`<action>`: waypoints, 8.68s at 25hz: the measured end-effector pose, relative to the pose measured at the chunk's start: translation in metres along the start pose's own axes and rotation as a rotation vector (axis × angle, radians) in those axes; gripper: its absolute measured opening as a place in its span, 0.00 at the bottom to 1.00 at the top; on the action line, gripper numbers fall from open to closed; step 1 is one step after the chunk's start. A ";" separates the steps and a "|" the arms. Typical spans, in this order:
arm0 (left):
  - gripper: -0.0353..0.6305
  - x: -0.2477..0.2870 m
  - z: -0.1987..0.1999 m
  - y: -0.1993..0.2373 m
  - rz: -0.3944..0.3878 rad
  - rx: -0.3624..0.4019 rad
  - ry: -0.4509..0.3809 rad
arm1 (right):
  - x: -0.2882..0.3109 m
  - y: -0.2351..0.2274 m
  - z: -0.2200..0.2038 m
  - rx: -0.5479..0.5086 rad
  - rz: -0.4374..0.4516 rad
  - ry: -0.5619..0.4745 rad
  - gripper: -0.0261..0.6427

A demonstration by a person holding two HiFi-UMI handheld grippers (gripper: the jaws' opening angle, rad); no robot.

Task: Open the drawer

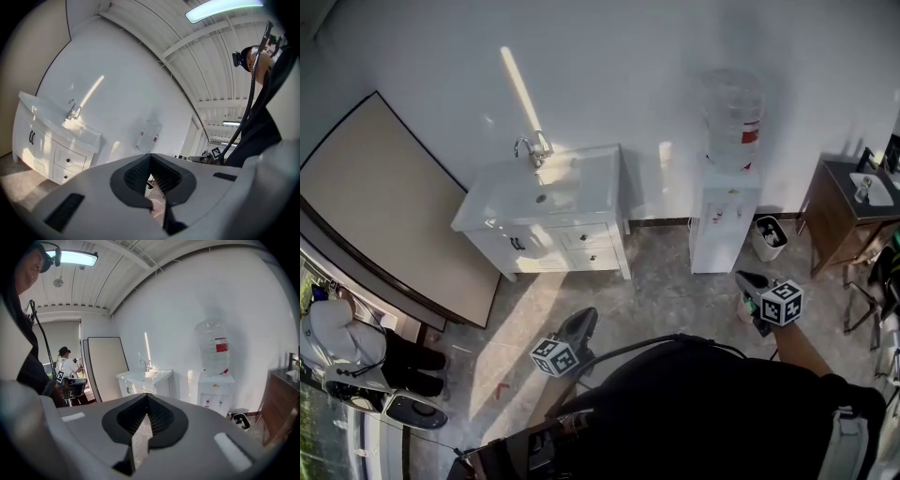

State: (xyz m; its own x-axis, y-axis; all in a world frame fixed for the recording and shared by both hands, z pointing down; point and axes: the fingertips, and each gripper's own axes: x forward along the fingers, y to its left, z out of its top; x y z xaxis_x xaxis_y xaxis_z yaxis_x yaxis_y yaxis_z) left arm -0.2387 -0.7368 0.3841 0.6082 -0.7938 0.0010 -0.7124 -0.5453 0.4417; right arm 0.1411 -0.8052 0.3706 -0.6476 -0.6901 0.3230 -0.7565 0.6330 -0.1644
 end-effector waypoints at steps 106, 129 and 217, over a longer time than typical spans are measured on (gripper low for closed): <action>0.05 0.194 0.049 0.273 1.010 -0.229 -0.480 | 0.667 -0.010 0.143 -0.412 1.314 0.320 0.04; 0.05 0.190 -0.167 0.463 0.724 -0.389 -0.222 | 0.651 0.059 -0.092 -0.441 1.268 0.429 0.04; 0.24 0.259 -0.458 0.815 0.531 -0.595 -0.201 | 0.817 0.033 -0.386 -0.448 1.191 0.346 0.04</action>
State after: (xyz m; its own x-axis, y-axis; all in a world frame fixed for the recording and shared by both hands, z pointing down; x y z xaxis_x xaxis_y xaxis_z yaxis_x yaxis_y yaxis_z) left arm -0.5009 -1.2636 1.1550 0.1278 -0.9698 0.2076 -0.5485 0.1053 0.8295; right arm -0.3772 -1.2126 0.9891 -0.7847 0.4491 0.4274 0.3954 0.8935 -0.2129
